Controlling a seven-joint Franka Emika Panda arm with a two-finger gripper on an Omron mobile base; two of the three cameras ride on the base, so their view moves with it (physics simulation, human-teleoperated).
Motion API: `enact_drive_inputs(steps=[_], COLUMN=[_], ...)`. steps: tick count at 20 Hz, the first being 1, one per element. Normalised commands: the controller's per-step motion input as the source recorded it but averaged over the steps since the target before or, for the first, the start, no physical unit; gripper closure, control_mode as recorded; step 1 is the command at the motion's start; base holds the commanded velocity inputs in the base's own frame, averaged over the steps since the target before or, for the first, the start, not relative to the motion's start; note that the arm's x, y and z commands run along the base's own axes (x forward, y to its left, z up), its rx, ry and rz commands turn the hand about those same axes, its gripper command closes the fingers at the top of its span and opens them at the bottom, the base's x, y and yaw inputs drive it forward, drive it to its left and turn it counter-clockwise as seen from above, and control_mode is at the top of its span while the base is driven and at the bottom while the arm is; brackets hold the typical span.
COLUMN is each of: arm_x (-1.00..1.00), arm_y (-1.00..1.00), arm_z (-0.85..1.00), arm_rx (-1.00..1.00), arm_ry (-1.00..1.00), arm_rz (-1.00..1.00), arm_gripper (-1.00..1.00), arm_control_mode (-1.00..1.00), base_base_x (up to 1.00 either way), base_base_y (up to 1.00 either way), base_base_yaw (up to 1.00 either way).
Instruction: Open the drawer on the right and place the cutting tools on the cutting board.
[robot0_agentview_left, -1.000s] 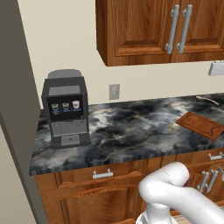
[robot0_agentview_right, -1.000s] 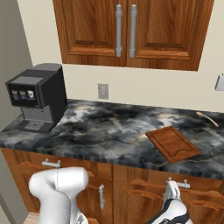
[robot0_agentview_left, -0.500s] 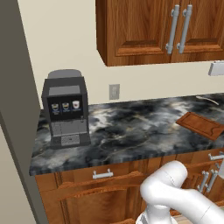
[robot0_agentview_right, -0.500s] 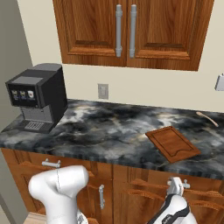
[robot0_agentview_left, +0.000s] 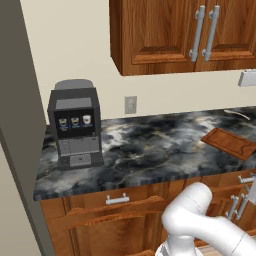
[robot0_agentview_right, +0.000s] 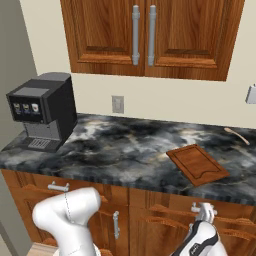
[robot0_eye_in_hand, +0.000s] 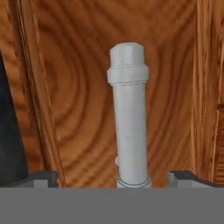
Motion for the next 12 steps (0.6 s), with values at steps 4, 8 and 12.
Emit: enact_drive_inputs(steps=[4,8,12], arm_x=[0.22,0.19,0.20], arm_y=[-0.31,-0.24,-0.19], arm_z=[-0.28,-0.26,-0.24], arm_rx=[0.03,0.03,0.03], arm_ry=[0.00,0.00,0.00], arm_rz=[-0.03,-0.03,-0.03], arm_gripper=[-1.00,-1.00,-1.00], arm_control_mode=[-1.00,-1.00,-1.00], base_base_x=[0.00,0.00,0.00], base_base_y=[0.00,0.00,0.00], base_base_yaw=[0.00,0.00,0.00])
